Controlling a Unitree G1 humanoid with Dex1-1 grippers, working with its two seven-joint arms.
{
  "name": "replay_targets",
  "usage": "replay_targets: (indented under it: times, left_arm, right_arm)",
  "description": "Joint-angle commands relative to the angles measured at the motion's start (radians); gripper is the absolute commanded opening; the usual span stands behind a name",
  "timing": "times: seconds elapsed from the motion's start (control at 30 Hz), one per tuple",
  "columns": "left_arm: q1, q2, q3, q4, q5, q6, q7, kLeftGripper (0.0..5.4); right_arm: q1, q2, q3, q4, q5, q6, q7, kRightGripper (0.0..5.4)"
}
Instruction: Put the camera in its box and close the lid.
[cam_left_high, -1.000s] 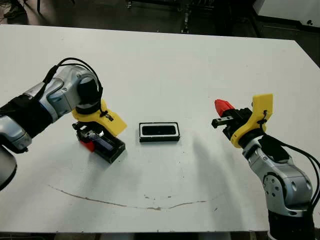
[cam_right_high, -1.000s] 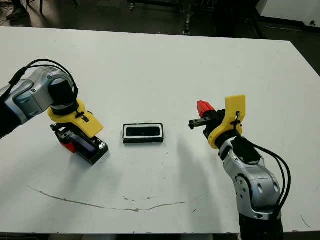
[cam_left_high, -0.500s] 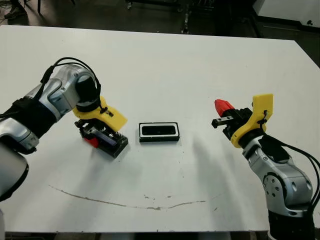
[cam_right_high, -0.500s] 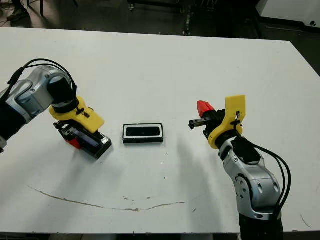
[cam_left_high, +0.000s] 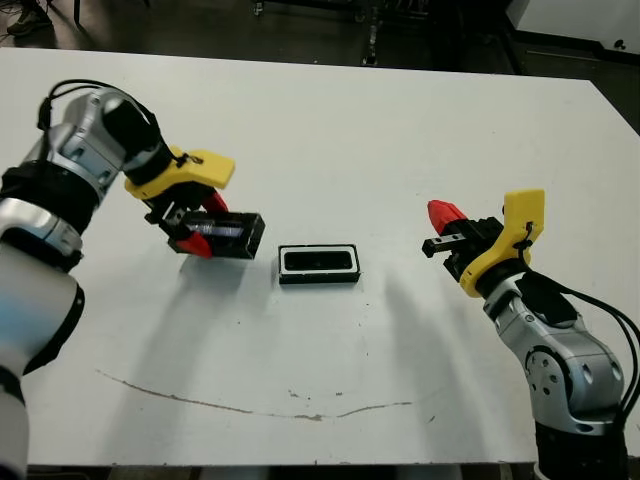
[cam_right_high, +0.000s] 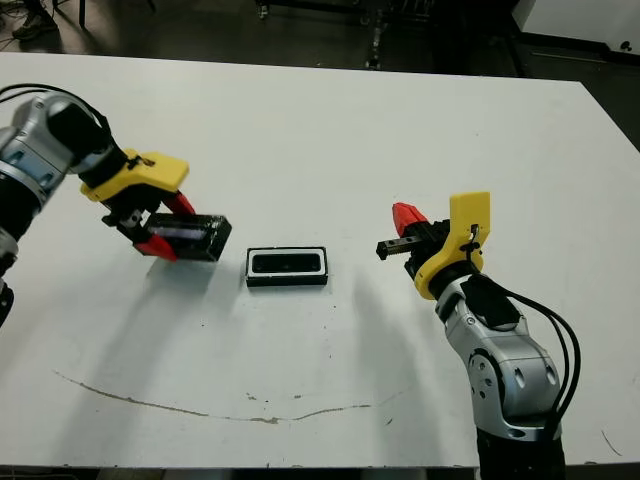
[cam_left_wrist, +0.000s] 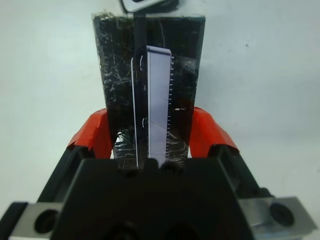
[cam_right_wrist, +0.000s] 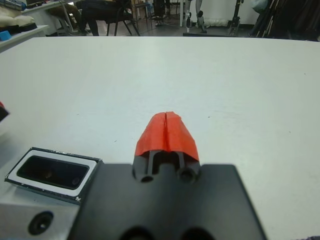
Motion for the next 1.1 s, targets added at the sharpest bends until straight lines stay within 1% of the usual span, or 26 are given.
replay_targets:
  times: [0.03, 0.13, 0.27, 0.3, 0.37, 0.4, 0.47, 0.53, 0.6, 0.7, 0.8, 0.9, 1.1]
  left_arm:
    - [-0.01, -0.016, 0.052, 0.021, -0.003, 0.045, -0.001, 3.16]
    - [-0.003, -0.025, 0.087, 0.035, -0.031, 0.102, -0.001, 3.16]
    - [0.028, -0.033, 0.161, 0.016, -0.04, 0.199, 0.017, 3.16]
    - [0.037, -0.035, 0.175, 0.006, -0.04, 0.237, 0.029, 3.16]
    - [0.046, -0.042, 0.19, -0.01, -0.032, 0.358, 0.052, 3.16]
    - [0.05, -0.044, 0.191, -0.029, -0.021, 0.438, 0.079, 3.16]
    - [0.065, -0.046, 0.194, -0.088, -0.008, 0.6, 0.129, 3.16]
    - [0.102, -0.035, 0.199, -0.201, -0.003, 0.741, 0.181, 3.16]
    - [0.142, -0.023, 0.204, -0.313, -0.01, 0.842, 0.211, 3.16]
    - [0.191, -0.005, 0.201, -0.448, -0.021, 0.953, 0.236, 3.16]
    - [0.223, 0.007, 0.192, -0.547, -0.029, 1.045, 0.261, 3.16]
    - [0.251, 0.016, 0.184, -0.641, -0.036, 1.105, 0.293, 3.16]
    - [0.285, 0.027, 0.175, -0.751, -0.069, 1.16, 0.342, 3.16]
  right_arm:
    - [0.014, -0.003, -0.004, -0.007, 0.001, 0.014, -0.006, 0.0]
    - [0.014, -0.005, -0.001, -0.009, -0.001, 0.016, -0.007, 0.0]
    - [0.015, -0.003, 0.0, -0.009, 0.002, 0.014, -0.005, 0.0]
    - [0.014, -0.002, 0.001, -0.009, 0.002, 0.013, -0.005, 0.0]
    - [0.015, -0.001, 0.004, -0.008, 0.001, 0.012, -0.007, 0.0]
    - [0.014, 0.0, 0.003, -0.008, 0.002, 0.014, -0.007, 0.0]
    - [0.014, 0.0, 0.004, -0.008, 0.001, 0.015, -0.008, 0.0]
    - [0.015, 0.001, 0.005, -0.01, 0.002, 0.016, -0.01, 0.0]
    - [0.016, 0.003, 0.004, -0.012, 0.003, 0.02, -0.012, 0.0]
    - [0.018, 0.003, 0.004, -0.016, 0.004, 0.023, -0.014, 0.0]
    - [0.021, 0.004, 0.005, -0.018, 0.003, 0.019, -0.014, 0.0]
    - [0.021, 0.001, 0.006, -0.017, 0.003, 0.015, -0.009, 0.0]
    - [0.02, 0.003, 0.001, -0.018, 0.004, 0.017, -0.013, 0.0]
